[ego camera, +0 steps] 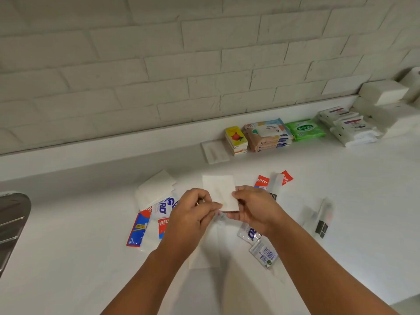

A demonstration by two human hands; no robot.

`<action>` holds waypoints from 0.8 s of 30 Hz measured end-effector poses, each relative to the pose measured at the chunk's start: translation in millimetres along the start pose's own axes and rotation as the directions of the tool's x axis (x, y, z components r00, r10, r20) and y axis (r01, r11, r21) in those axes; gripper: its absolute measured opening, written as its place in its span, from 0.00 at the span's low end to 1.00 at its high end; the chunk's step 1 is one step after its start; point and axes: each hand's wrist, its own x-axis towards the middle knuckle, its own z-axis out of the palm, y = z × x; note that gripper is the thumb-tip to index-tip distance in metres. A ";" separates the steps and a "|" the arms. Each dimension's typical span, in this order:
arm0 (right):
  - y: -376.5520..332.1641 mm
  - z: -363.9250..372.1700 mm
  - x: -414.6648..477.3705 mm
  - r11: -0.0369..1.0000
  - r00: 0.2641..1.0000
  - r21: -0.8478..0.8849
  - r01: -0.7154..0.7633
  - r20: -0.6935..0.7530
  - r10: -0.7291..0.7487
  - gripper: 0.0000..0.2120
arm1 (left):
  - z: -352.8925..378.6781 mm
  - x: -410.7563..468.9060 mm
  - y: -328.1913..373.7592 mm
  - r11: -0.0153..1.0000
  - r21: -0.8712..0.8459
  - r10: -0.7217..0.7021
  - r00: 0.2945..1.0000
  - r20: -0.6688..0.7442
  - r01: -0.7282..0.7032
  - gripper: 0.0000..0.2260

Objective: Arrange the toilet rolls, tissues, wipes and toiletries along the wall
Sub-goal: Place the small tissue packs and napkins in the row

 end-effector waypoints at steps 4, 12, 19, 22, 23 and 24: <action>1.5 -8.7 16.2 0.994 0.997 -0.082 0.068 -0.025 -0.071 0.06 | 6.2 5.6 -1.5 0.963 -0.174 -0.194 0.978 0.072 0.204 0.09; 1.9 -16.0 58.6 0.982 0.987 -0.144 0.119 -0.087 -0.132 0.06 | 34.4 50.1 -25.0 0.655 -0.380 -0.696 0.717 0.033 0.653 0.11; -12.7 -21.1 117.5 0.949 0.963 -0.265 0.171 -0.158 -0.218 0.09 | 56.9 96.2 -60.9 0.509 -0.440 -0.799 0.596 0.078 0.740 0.09; -22.3 -21.7 140.4 0.838 0.934 -0.500 0.220 -0.141 -0.330 0.16 | 68.4 123.8 -83.3 0.503 -0.414 -0.818 0.573 0.057 0.759 0.07; -24.5 -22.1 146.5 0.787 0.933 -0.578 0.216 -0.116 -0.342 0.18 | 72.4 133.5 -90.5 0.507 -0.393 -0.823 0.567 0.046 0.768 0.07; -26.4 -21.4 149.8 0.747 0.936 -0.632 0.207 -0.094 -0.339 0.20 | 75.0 141.7 -96.6 0.512 -0.374 -0.826 0.563 0.035 0.773 0.07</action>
